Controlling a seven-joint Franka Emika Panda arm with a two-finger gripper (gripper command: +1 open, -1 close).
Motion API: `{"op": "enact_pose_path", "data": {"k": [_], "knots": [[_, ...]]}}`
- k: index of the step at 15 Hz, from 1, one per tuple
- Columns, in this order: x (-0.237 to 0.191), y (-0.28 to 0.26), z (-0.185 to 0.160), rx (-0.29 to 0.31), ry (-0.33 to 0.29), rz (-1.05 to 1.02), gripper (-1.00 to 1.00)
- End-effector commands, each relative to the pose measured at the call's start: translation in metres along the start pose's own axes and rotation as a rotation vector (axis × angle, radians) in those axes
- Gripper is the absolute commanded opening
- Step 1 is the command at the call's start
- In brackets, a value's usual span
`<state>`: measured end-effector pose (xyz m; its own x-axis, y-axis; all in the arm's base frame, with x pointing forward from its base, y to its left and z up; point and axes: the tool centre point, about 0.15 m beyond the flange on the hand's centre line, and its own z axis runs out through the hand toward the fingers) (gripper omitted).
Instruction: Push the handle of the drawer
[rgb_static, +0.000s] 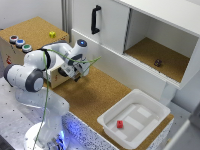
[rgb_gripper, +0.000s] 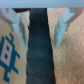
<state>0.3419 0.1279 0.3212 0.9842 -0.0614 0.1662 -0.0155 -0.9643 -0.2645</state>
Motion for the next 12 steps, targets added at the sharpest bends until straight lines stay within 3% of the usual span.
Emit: {"op": "enact_pose_path", "data": {"k": [1,7,12], "knots": [[-0.01,-0.029,-0.062,-0.147,0.078,-0.044,1.0],[0.002,-0.092,-0.104,-0.214,0.181,-0.189,1.0],[0.019,-0.149,-0.105,-0.166,0.185,-0.362,1.0]]}}
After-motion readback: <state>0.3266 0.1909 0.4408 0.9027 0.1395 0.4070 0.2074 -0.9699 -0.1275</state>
